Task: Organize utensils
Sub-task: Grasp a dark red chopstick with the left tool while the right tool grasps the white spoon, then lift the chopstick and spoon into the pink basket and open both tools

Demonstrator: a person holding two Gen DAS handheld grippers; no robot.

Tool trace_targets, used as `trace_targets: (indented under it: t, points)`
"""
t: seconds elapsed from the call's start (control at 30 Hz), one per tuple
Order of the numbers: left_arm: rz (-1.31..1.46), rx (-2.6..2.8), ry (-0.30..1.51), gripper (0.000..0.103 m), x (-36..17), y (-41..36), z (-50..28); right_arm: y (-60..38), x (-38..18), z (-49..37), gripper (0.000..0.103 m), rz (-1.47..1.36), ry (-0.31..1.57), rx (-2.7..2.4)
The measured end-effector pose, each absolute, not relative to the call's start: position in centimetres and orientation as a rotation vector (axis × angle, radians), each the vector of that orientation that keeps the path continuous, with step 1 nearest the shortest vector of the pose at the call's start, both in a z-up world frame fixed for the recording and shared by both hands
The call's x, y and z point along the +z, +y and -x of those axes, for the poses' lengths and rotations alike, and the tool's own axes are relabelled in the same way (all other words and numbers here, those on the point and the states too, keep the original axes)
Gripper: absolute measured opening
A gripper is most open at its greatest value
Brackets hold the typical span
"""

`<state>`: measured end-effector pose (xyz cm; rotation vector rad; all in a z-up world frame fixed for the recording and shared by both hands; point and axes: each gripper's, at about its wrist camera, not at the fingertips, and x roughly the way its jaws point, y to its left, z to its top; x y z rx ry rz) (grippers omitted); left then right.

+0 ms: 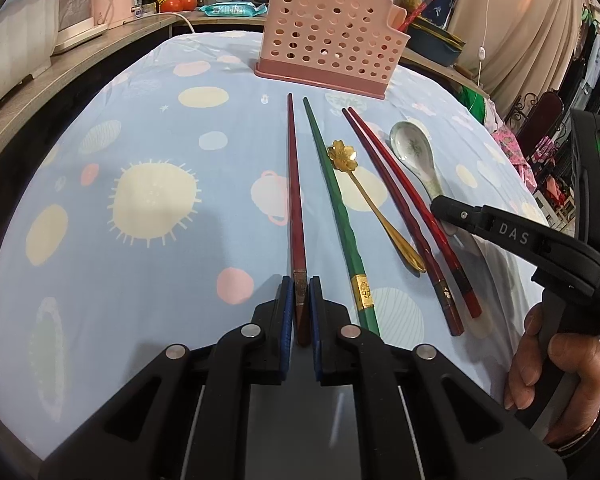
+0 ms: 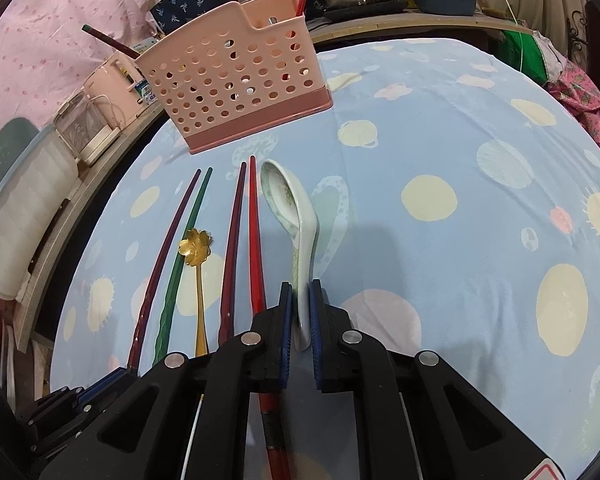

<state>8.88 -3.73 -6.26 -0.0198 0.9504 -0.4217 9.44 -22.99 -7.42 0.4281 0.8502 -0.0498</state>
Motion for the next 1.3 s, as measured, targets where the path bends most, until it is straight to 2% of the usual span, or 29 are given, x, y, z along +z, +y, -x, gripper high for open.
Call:
trace_targets:
  t: [0.57,0.9,1.3]
  points:
    - [0.047,-0.434,0.936,0.007,-4.2,-2.2,-7.7,-24.8,-3.4,-5.0,0.007,-0.443,0.744,-0.113]
    - [0.087,-0.402,0.813,0.007,1.2,-0.3,-8.9,-25.7,-0.2,-4.7,0.006,-0.438,0.674,-0.119]
    - [0.096,-0.393,0.593,0.007,10.5,-0.1,-12.7,-26.4,4.0,-6.3,0.006,-0.439,0.599,-0.078]
